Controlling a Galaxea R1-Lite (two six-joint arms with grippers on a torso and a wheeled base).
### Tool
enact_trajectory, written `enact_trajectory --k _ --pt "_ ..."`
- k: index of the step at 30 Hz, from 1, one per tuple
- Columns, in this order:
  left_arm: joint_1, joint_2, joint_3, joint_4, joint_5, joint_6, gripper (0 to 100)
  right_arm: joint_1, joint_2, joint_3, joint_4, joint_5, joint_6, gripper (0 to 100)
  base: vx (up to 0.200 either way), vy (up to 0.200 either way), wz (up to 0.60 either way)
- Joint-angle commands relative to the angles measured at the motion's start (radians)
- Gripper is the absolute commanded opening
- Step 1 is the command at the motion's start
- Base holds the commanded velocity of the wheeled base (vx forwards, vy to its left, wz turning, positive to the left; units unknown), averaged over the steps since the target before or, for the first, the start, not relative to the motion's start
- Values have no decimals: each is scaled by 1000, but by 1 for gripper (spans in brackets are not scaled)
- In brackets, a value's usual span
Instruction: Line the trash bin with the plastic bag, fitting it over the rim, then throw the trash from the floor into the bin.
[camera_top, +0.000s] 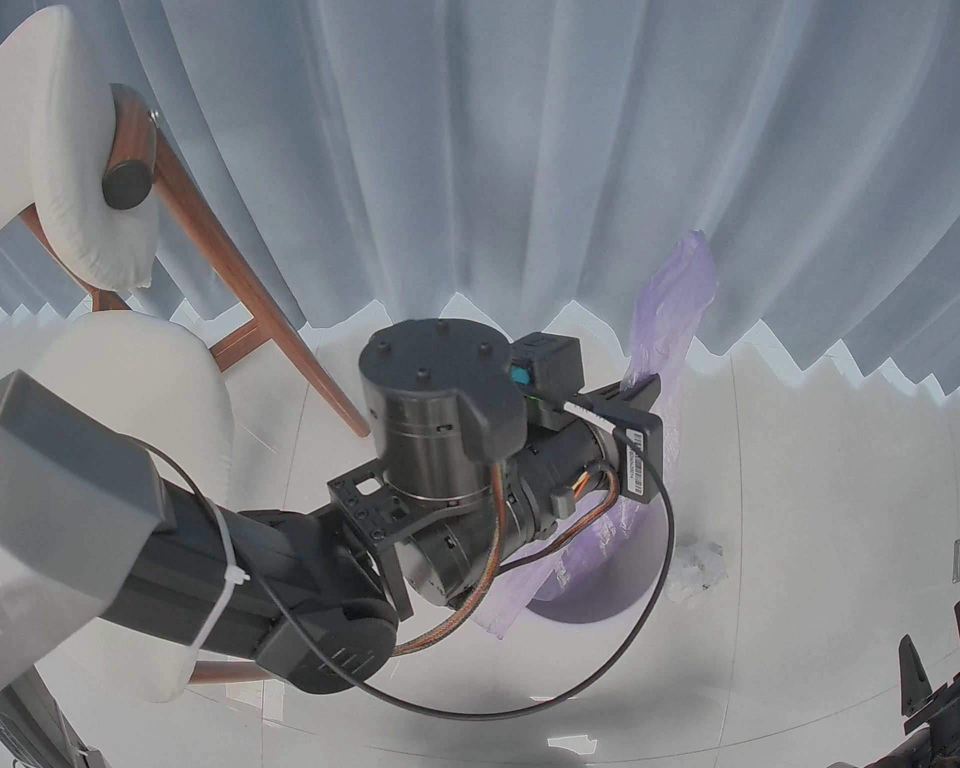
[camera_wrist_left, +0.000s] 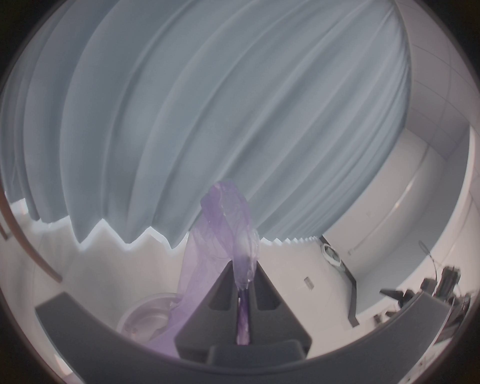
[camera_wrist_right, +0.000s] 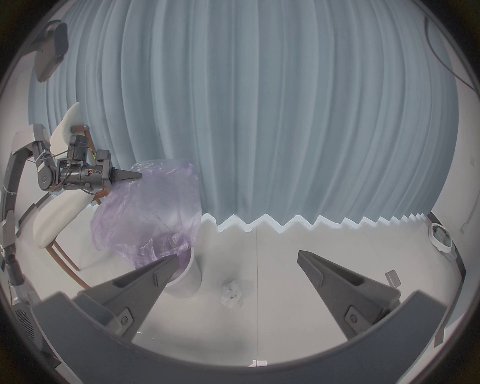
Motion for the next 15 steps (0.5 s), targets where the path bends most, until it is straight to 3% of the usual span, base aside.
enact_trajectory --k 1,4,7,8,10,12,15 --pt "-30 -37 -11 1 28 -60 0 0 -17 18 -6 -23 4 100 0 0 0" --pt "-26 -54 23 -9 27 -52 0 2 -5 -30 -40 -14 1 100 0 0 0" --pt "-21 -103 68 -5 25 -25 0 72 385 -266 -272 23 3 100 0 0 0" --pt "-21 -115 86 -3 25 -22 0 140 462 -278 -336 25 29 100 0 0 0" --pt "-22 -124 124 -9 25 -17 0 284 563 -289 -316 43 147 100 0 0 0" --pt "-26 -127 155 -14 25 1 0 381 713 -308 -278 34 271 100 0 0 0" --pt "-30 -141 210 -34 25 15 0 437 828 -306 -272 46 331 100 0 0 0"
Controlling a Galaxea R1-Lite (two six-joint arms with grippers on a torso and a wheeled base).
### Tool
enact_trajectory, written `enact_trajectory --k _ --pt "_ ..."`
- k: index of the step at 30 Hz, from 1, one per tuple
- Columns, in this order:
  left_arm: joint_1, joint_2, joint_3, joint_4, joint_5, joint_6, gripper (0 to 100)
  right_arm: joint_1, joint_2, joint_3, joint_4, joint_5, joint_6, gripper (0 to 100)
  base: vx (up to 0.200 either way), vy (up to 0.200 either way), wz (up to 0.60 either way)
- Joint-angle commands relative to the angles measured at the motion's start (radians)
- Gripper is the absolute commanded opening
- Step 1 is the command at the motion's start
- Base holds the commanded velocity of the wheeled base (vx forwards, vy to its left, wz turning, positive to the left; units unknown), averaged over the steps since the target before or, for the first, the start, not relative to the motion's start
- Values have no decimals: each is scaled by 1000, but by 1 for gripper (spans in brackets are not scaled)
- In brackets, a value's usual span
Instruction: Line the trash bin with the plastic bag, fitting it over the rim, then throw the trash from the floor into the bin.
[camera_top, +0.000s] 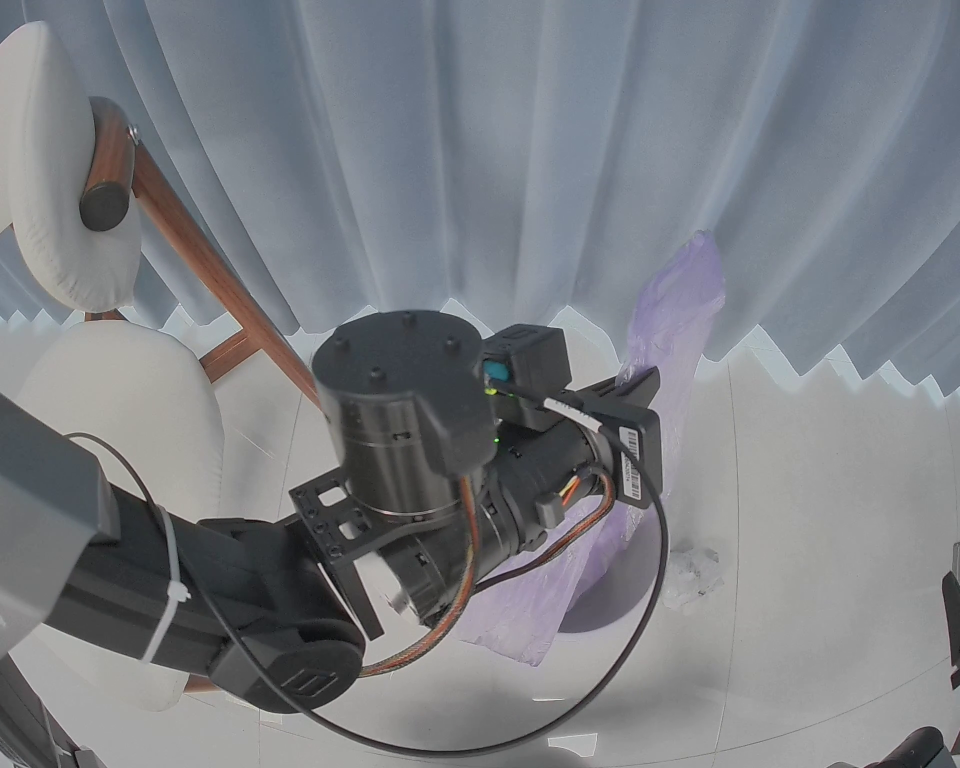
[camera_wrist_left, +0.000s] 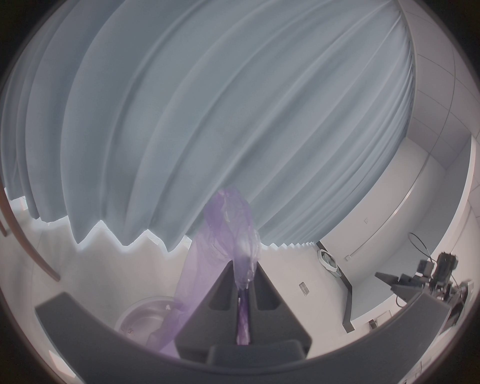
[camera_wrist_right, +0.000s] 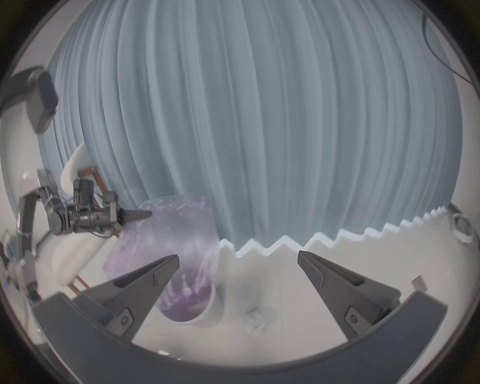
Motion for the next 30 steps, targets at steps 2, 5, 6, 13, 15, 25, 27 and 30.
enact_trajectory --k 2,5,6,13,15,25,27,30 --pt "-5 -81 189 -65 -3 47 0 425 677 -146 -103 30 247 100 0 0 0" --pt "-4 -89 211 -91 -14 50 0 561 694 -94 -97 -35 250 100 0 0 0" --pt "-4 -89 211 -91 -14 50 0 561 694 -94 -97 -35 250 100 0 0 0" --pt "2 -107 255 -95 -14 55 0 357 998 -197 -102 46 343 100 0 0 0" --pt "1 -107 263 -100 -14 58 0 265 1096 -202 -121 117 306 100 0 0 0" --pt "4 -99 295 -103 -12 79 0 6 1623 -346 -692 207 102 100 0 0 0" --pt "2 -98 298 -103 -14 81 0 -6 1671 -361 -755 207 93 0 0 0 0" --pt "4 -98 296 -103 -14 81 0 -25 1806 -467 -878 206 61 0 0 0 0"
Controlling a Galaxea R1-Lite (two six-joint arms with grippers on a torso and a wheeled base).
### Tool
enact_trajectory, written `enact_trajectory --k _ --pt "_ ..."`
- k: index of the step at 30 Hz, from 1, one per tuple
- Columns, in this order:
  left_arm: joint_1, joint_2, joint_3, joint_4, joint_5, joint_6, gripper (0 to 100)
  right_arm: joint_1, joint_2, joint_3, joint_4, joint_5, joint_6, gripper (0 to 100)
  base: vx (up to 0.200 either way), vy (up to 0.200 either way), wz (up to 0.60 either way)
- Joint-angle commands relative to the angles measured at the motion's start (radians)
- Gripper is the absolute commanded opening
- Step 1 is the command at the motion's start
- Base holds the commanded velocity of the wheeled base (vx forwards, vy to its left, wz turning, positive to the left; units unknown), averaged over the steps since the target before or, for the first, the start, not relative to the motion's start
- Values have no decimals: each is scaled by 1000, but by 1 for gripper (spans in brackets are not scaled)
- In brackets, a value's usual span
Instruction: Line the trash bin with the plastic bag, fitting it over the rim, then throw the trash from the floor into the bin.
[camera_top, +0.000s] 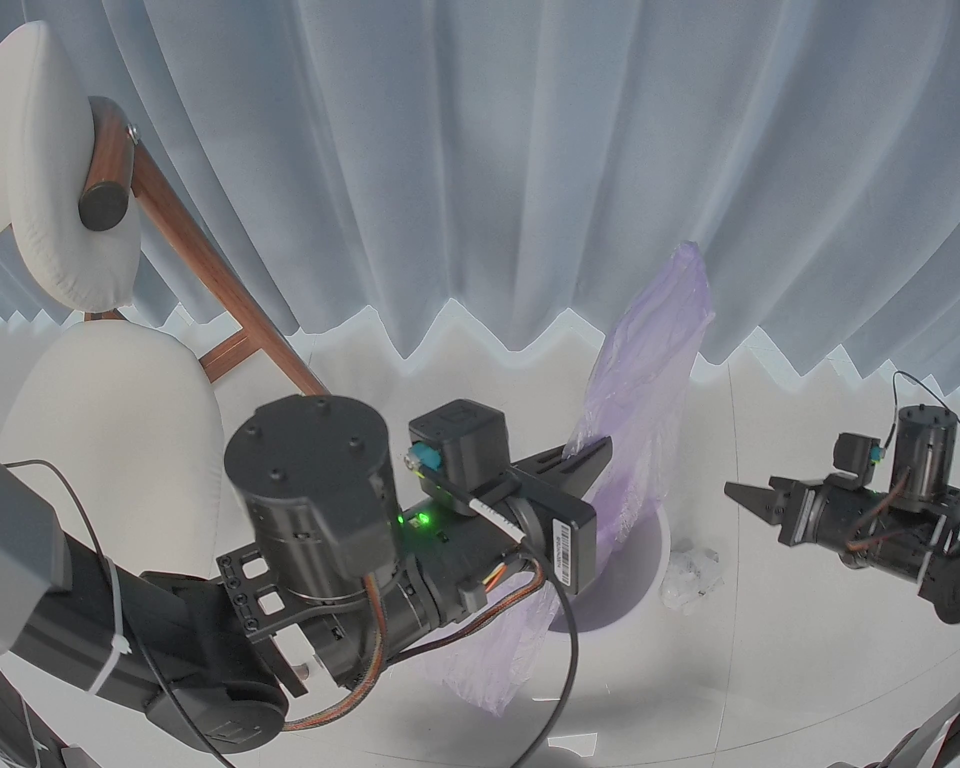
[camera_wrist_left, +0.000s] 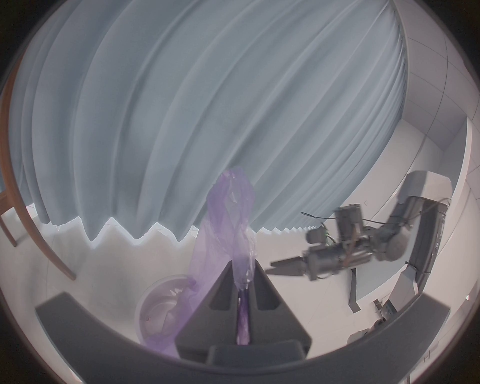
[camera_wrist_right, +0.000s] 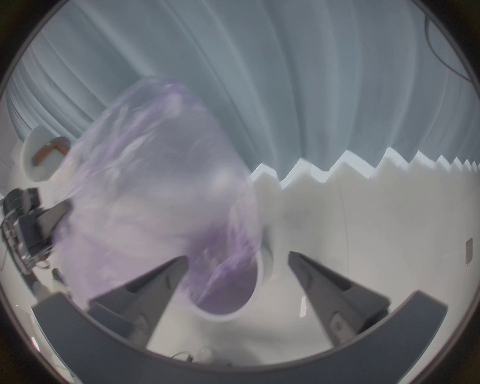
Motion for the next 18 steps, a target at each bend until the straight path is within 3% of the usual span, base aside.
enact_trajectory --k 1,8,12,18 --pt "2 -1 41 -9 -1 14 0 -203 527 -239 -354 49 -100 0 0 0 0" --pt "-4 1 41 -9 1 19 0 -179 645 -426 -391 57 -100 0 0 0 0" --pt "-4 -2 54 -9 -1 52 0 -162 720 -527 -458 93 -97 0 0 0 0" --pt "-6 2 54 -9 -1 55 0 -71 740 -556 -514 132 -92 0 0 0 0"
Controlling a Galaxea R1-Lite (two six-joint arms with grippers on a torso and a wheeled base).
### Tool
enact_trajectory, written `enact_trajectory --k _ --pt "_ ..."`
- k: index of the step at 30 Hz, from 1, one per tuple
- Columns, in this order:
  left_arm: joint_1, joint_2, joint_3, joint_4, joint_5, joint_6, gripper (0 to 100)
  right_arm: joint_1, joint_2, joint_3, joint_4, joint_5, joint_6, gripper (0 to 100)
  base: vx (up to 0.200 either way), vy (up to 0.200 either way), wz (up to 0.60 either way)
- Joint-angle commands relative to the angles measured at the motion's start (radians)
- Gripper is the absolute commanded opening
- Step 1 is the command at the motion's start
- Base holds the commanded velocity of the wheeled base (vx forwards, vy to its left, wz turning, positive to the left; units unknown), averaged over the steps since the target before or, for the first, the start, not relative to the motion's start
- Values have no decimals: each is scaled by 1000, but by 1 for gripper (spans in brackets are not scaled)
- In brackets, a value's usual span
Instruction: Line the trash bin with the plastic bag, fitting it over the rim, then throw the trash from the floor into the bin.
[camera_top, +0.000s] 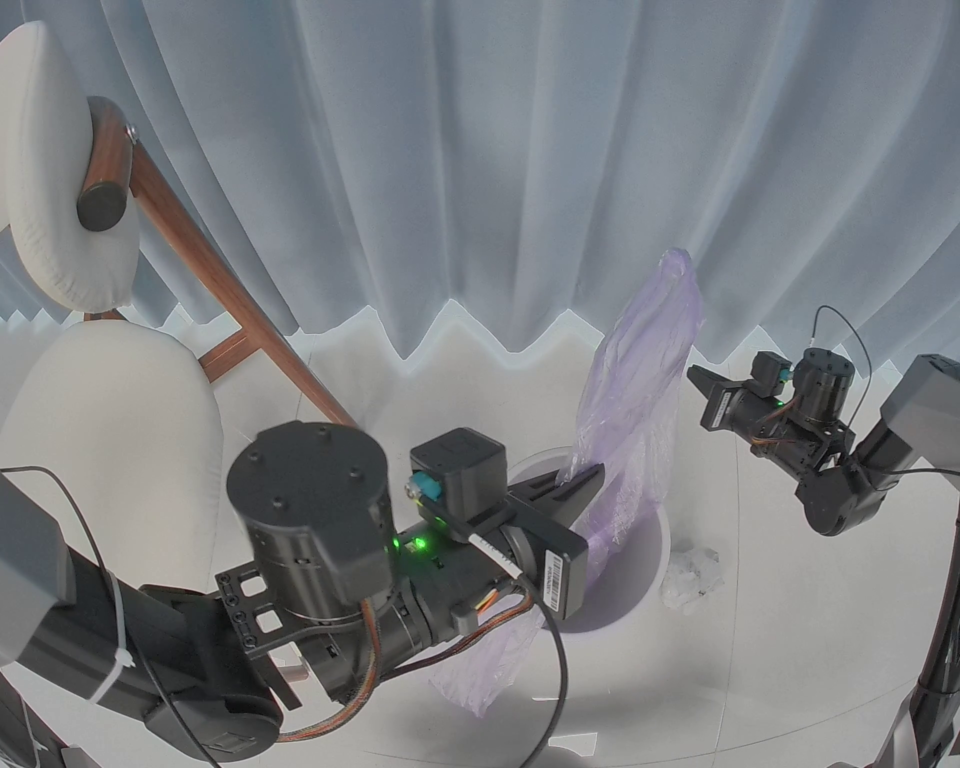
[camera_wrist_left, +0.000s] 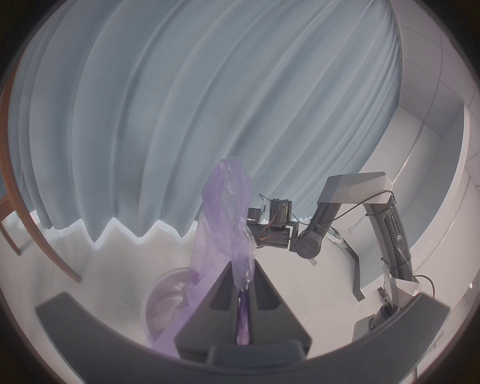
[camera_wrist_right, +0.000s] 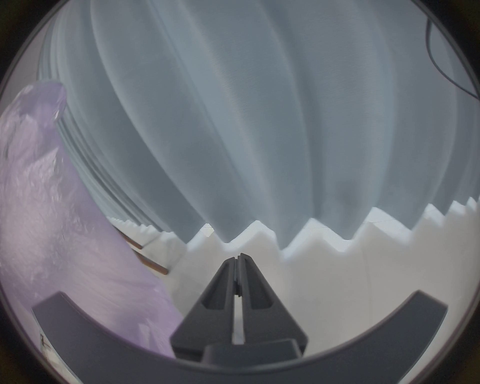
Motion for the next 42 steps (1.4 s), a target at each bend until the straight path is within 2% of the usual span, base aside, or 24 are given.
enact_trajectory --k 1,6,9,13,17,22,31,35,36,37,42 --pt "-2 6 3 -1 1 4 0 74 74 -18 -42 13 -1 0 0 0 0" --pt "0 9 -12 -1 -1 4 0 140 34 54 -97 15 2 0 0 0 0" --pt "3 20 -40 -4 -2 2 0 185 -23 183 -107 16 1 0 0 0 0" --pt "6 27 -68 -12 -2 -1 0 211 -44 247 -125 22 1 0 0 0 0" --pt "6 72 -115 -13 -2 -8 0 254 0 348 -234 22 2 0 0 0 0" --pt "18 135 -187 -13 4 -7 0 274 89 354 -349 18 -1 0 0 0 0" --pt "17 190 -259 -13 18 -7 0 373 164 307 -350 1 1 0 0 0 0" --pt "18 196 -275 -13 35 -8 0 364 184 270 -347 1 1 0 0 0 0" --pt "17 201 -287 -12 47 -8 0 303 181 239 -329 -1 2 0 0 0 0" --pt "17 201 -289 -12 47 -8 0 277 170 242 -321 -1 2 0 0 0 0" --pt "15 216 -293 -13 50 -8 0 205 25 347 -297 4 6 0 0 0 0"
